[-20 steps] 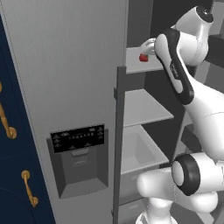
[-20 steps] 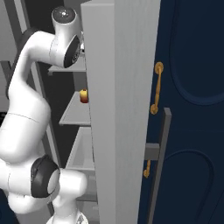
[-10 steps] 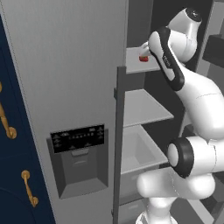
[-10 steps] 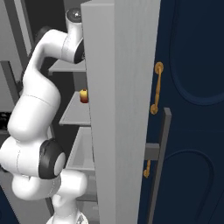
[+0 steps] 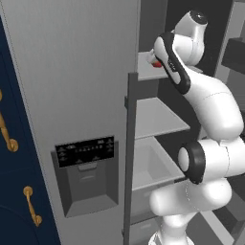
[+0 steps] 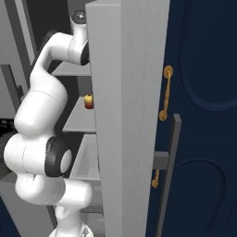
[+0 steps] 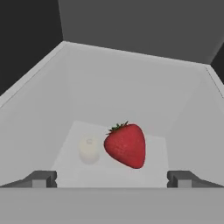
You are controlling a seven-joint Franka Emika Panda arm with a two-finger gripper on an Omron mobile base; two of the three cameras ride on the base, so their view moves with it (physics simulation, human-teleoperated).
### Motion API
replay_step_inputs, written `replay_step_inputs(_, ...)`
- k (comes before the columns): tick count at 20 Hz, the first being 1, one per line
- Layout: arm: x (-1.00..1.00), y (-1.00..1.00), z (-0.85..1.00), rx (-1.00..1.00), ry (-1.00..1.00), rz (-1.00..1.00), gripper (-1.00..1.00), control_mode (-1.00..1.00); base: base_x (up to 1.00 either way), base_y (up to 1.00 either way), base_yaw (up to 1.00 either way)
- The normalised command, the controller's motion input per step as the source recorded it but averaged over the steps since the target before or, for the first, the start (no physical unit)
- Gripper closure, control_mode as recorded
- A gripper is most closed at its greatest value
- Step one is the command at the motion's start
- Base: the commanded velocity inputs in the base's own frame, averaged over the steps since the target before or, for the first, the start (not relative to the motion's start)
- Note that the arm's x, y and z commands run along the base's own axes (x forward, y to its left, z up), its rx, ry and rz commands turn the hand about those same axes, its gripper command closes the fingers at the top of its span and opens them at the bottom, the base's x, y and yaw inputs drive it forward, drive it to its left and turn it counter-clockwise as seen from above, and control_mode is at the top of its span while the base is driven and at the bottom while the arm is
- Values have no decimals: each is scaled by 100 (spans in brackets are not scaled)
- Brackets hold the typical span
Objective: Take the strawberry from the fridge and place it on top of the pancake, located on the dining counter.
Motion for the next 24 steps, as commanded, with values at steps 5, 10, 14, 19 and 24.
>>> replay_step_inputs(5,60,0,-1,0,7,0,-100,-100,0,0,0)
replay_step_inputs(10,43,0,-5,0,7,0,-100,-100,0,0,0)
replay_step_inputs(14,0,0,-15,0,9,0,-100,-100,0,0,0)
replay_step_inputs(19,-2,-2,-9,0,4,0,-100,-100,0,0,0)
replay_step_inputs(24,-15,-8,-3,0,0,0,-100,-100,0,0,0)
